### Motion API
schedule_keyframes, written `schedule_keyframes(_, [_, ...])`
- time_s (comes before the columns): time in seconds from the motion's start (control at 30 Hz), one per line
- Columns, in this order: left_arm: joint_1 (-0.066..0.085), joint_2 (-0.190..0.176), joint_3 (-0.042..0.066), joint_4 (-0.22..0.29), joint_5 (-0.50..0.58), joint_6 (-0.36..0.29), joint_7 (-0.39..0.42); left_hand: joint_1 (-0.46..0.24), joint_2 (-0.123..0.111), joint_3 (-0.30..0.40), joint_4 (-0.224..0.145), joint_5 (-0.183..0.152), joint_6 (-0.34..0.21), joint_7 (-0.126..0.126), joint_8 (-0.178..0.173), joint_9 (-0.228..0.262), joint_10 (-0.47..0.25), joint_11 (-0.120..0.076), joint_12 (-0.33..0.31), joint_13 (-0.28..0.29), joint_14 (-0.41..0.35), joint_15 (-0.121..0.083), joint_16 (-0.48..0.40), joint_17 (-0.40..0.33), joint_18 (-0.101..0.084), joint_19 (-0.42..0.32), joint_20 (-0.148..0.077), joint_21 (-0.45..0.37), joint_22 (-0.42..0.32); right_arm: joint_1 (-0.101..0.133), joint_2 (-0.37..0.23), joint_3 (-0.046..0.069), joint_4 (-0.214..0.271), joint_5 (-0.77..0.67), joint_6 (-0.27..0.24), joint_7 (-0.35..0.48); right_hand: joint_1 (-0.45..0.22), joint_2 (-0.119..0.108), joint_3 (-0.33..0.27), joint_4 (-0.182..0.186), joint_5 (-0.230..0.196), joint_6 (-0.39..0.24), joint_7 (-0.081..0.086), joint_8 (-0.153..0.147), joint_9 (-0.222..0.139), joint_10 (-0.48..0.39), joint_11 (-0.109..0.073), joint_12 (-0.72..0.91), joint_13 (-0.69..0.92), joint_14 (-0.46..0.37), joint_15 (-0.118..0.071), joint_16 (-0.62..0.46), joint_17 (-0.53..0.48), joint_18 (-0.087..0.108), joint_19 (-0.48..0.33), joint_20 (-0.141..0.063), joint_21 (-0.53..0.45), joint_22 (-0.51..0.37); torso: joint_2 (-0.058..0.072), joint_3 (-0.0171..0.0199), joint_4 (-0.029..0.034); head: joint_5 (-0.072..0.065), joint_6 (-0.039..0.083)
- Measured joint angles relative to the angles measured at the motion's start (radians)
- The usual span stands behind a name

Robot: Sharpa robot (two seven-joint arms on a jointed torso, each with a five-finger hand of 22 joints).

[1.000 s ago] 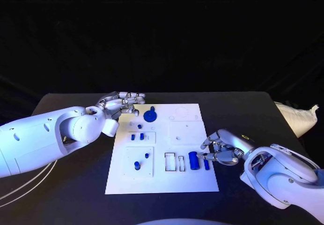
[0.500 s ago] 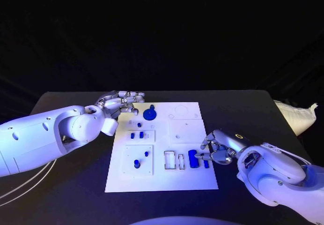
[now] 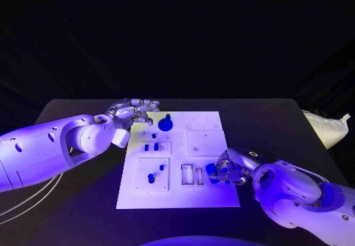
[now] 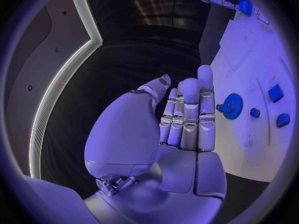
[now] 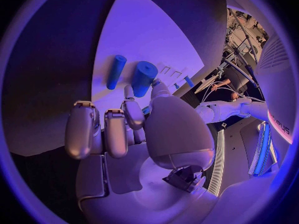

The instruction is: Assemble the parts on the task board

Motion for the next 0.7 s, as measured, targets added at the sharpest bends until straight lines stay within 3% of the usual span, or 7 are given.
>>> schedule_keyframes(0.3, [0.000, 0.000, 0.000, 0.000, 0.000, 0.000, 0.000, -0.004, 0.004, 0.000, 0.000, 0.000, 0.000, 0.000, 0.000, 0.000, 0.000, 0.000, 0.000, 0.000, 0.000, 0.000, 0.000, 0.000, 0.000, 0.000, 0.000, 0.000, -0.001, -0.003, 0.023, 0.000, -0.016, -0.015, 0.044, -0.006, 0.016, 0.016, -0.003, -0.003, 0.000, 0.000, 0.000, 0.009, 0.008, 0.000, 0.000, 0.000, 0.004, 0.000, 0.000, 0.003, 0.000, 0.000, 0.000, 0.000, 0.004, 0.003, 0.000, -0.0010, 0.0007, -0.002, -0.005])
schedule_keyframes(0.57, [0.000, 0.001, 0.000, 0.001, 0.000, 0.000, -0.001, -0.004, 0.004, 0.000, 0.000, 0.000, 0.000, 0.000, 0.000, 0.000, 0.000, 0.000, 0.000, 0.000, 0.000, 0.000, 0.000, 0.000, 0.000, 0.000, 0.000, 0.000, -0.001, -0.003, 0.047, 0.004, -0.032, -0.018, 0.054, -0.007, 0.067, 0.058, 0.002, -0.016, 0.008, -0.003, -0.004, 0.028, 0.023, 0.000, 0.000, 0.002, 0.015, 0.000, 0.000, 0.003, 0.000, 0.000, 0.000, 0.000, 0.005, 0.009, -0.001, -0.0019, 0.0020, -0.004, -0.009])
schedule_keyframes(0.7, [0.000, 0.002, 0.000, 0.001, 0.000, 0.001, -0.001, -0.004, 0.004, 0.000, 0.000, 0.000, 0.000, 0.000, 0.000, 0.000, 0.000, 0.000, 0.000, 0.001, 0.000, 0.000, 0.000, 0.000, 0.000, 0.000, 0.000, 0.000, -0.001, -0.006, 0.048, 0.004, -0.033, -0.008, 0.028, -0.008, 0.100, 0.080, 0.023, -0.022, 0.007, 0.002, -0.009, 0.028, 0.023, -0.004, -0.008, -0.012, 0.005, -0.002, -0.003, 0.003, 0.000, 0.000, 0.000, 0.000, 0.009, 0.011, -0.002, -0.0026, 0.0023, -0.005, -0.008])
